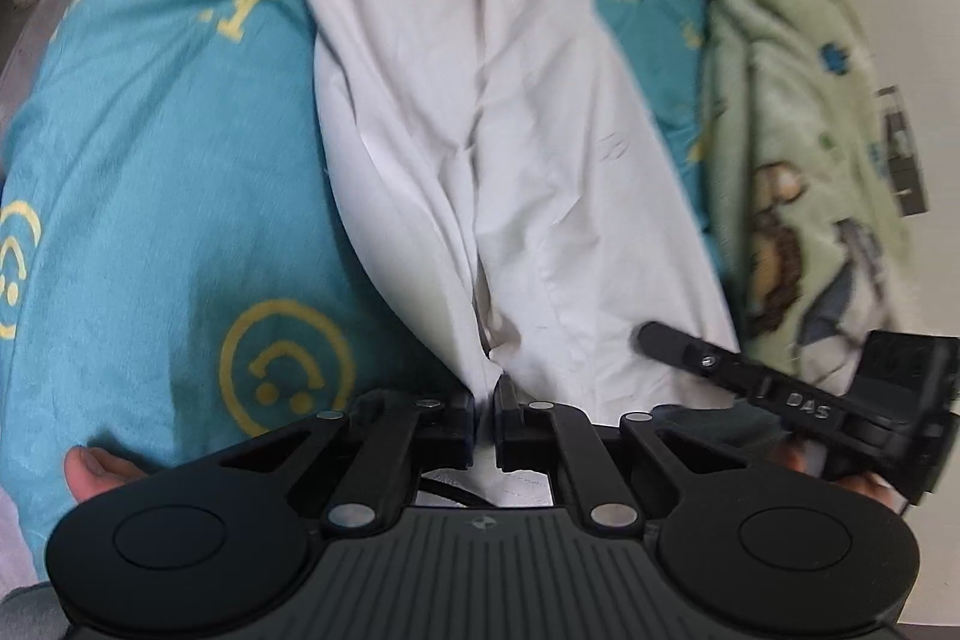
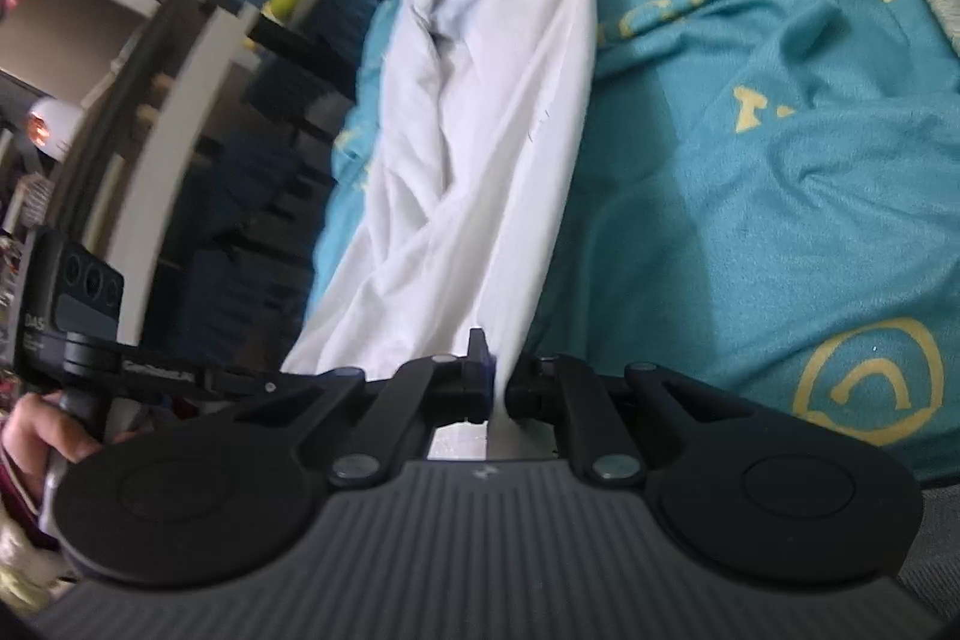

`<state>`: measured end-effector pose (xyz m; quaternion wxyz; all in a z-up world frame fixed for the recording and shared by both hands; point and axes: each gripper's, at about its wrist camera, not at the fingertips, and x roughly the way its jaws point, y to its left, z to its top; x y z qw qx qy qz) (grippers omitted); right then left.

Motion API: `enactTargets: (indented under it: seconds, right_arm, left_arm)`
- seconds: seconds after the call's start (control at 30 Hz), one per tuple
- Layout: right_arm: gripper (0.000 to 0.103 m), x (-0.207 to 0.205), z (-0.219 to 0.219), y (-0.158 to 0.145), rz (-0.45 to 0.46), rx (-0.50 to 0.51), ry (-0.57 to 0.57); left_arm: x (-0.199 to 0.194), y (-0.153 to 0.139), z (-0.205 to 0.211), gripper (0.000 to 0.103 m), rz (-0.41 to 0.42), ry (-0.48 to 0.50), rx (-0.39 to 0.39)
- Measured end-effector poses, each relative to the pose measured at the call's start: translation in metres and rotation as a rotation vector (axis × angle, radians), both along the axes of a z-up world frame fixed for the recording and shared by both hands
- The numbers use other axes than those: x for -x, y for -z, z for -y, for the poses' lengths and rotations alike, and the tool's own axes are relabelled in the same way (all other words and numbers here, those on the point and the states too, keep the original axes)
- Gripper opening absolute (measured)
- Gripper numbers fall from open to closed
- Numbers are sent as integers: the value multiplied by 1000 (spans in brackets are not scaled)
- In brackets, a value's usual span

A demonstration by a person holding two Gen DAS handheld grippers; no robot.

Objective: Fold clothes
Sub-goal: 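Lift the hem with both grippers and fold it toward the collar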

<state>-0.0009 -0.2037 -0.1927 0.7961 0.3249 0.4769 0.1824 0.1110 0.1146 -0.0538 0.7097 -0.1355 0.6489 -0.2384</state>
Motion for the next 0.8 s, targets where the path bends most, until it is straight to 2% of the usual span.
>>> enactTargets:
  seconds: [0.3,0.5,0.67,0.8]
  right_arm:
    - [6,20,17,-68,150,-41,49]
    - [6,57,28,-94,204,-53,57]
    - [6,100,37,-100,220,-73,52]
    - [6,112,46,-103,218,-85,72]
  left_arm:
    - [36,-87,-22,5,208,-64,169]
    - [86,-131,-37,5,279,-91,218]
    - [140,-153,-53,5,321,-101,256]
    - [140,-152,-59,5,361,-148,301]
